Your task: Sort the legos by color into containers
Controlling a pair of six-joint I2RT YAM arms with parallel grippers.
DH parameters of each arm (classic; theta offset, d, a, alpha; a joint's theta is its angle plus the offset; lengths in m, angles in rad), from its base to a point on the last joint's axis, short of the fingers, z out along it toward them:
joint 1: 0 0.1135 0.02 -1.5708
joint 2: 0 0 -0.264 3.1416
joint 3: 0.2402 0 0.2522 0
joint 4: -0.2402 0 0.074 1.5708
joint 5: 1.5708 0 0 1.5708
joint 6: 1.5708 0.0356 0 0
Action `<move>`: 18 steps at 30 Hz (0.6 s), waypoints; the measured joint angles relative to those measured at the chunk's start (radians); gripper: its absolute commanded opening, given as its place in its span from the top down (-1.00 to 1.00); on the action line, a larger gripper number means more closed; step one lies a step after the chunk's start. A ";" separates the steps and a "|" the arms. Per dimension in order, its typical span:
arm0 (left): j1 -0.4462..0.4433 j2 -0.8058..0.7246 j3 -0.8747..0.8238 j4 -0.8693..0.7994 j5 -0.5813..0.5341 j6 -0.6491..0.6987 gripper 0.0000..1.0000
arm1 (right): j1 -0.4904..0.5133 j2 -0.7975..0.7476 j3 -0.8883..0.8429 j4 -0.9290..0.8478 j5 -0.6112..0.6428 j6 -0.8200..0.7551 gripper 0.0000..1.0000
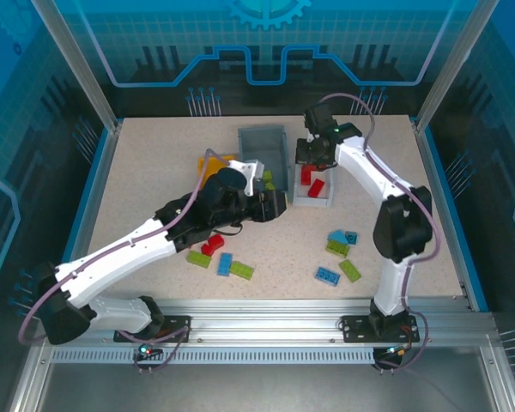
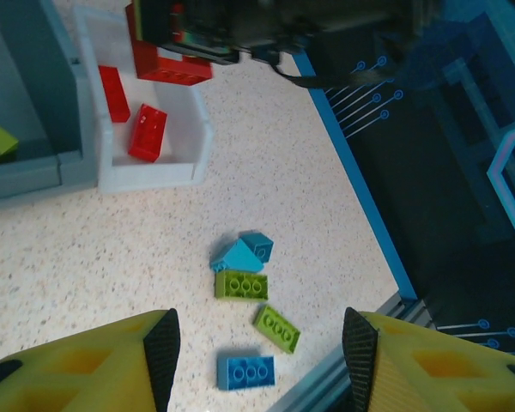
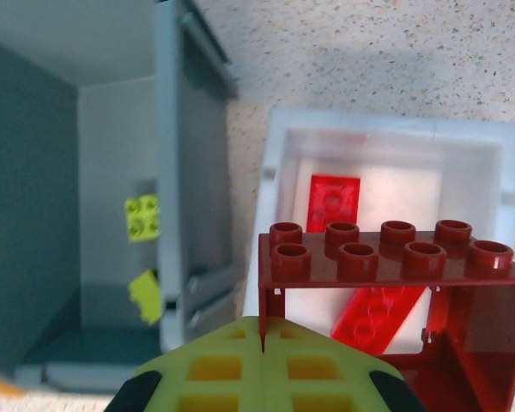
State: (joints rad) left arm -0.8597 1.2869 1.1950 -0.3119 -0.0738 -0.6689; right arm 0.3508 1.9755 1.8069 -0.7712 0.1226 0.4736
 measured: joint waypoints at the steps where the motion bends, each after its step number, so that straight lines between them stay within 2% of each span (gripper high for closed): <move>1: 0.000 0.020 0.012 0.007 0.000 0.008 -0.12 | -0.012 0.037 0.030 -0.008 -0.005 0.002 1.00; 6: 0.000 0.073 0.027 0.014 0.000 0.021 -0.12 | -0.047 0.175 0.152 -0.060 -0.012 0.017 1.00; 10: 0.000 0.082 0.027 0.015 0.001 0.021 -0.13 | -0.053 0.224 0.187 -0.094 -0.012 0.035 0.99; 14: 0.000 0.081 0.027 0.018 0.001 0.021 -0.13 | -0.053 0.243 0.187 -0.113 -0.012 0.050 0.86; 18: 0.000 0.073 0.027 0.013 -0.001 0.021 -0.13 | -0.053 0.245 0.187 -0.112 -0.011 0.058 0.59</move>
State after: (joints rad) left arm -0.8597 1.3602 1.2217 -0.2993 -0.0746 -0.6483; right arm 0.2974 2.2204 1.9938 -0.8833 0.1112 0.5316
